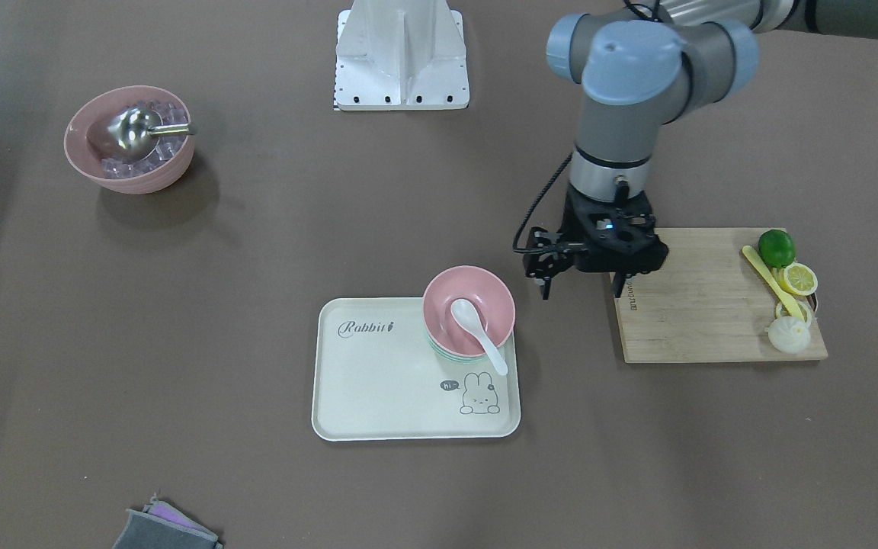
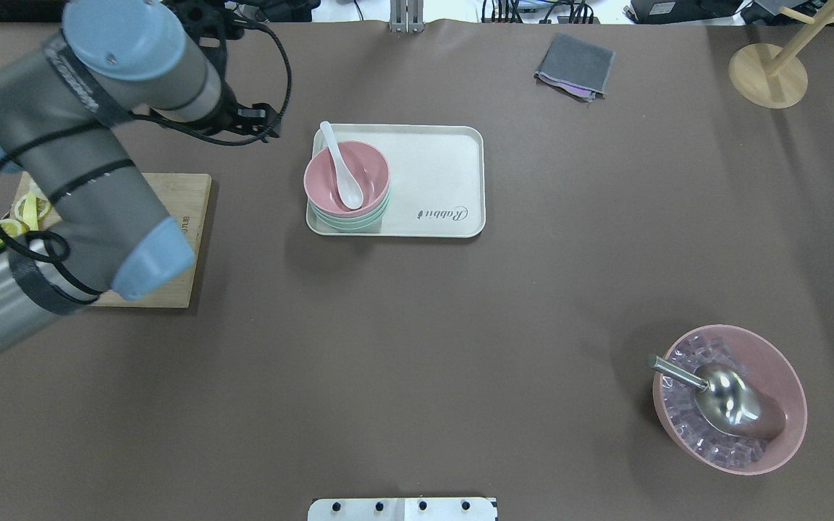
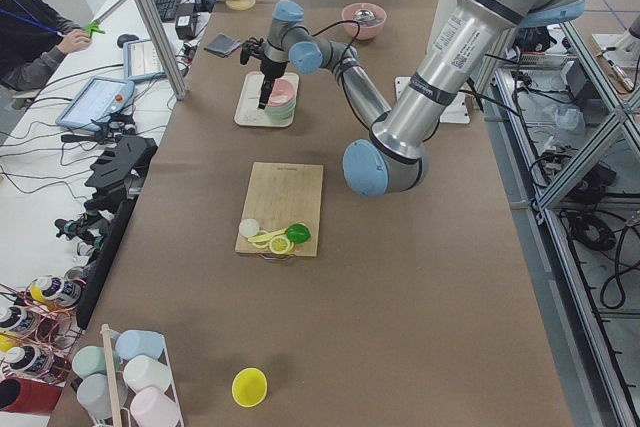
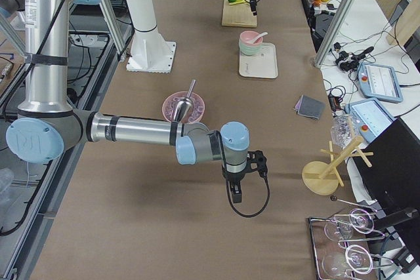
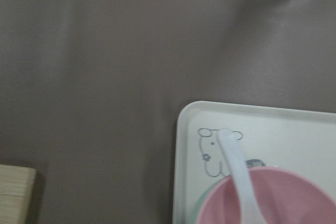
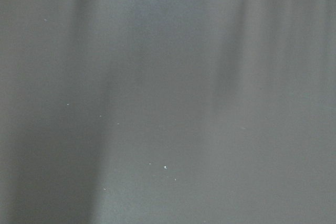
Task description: Stack pink bowl on green and place spoon
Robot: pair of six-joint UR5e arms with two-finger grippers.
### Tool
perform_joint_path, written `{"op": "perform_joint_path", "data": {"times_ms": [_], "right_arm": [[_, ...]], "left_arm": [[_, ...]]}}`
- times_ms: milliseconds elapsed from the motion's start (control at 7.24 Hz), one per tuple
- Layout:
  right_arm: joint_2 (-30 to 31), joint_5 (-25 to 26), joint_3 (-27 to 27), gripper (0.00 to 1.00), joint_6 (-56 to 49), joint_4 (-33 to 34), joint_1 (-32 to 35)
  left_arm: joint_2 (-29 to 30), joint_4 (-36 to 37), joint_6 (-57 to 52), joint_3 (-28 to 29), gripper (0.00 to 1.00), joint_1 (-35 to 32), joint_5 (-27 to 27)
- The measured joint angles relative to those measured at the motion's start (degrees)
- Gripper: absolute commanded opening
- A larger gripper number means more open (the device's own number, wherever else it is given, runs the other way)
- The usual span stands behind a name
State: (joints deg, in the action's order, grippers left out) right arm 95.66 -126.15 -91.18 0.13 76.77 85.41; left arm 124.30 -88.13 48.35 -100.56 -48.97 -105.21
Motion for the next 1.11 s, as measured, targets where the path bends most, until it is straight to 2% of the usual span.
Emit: {"op": "perform_joint_path", "data": {"times_ms": [276,691,967,1105], "right_arm": [[0.41,-0.60,0.12,1.00,-0.22,0.65,0.94],[-0.56,-3.55,-0.35,1.00,-0.30,4.50,1.87],[-0.76,-3.75,-0.39,1.00,-0.31,4.99,2.01],[-0.76,-3.75,-0.40,1.00,-0.31,5.03,2.06]], "left_arm": [[-7.11,1.70,-20.59,-0.78,0.98,-9.86,-7.87],[-20.89,1.50,-48.63,0.05,0.98,-24.83,-18.80],[-29.33,1.33,-59.90,1.14,0.98,-32.60,-24.02],[-32.70,1.32,-61.85,1.41,0.98,-35.13,-24.98]]}}
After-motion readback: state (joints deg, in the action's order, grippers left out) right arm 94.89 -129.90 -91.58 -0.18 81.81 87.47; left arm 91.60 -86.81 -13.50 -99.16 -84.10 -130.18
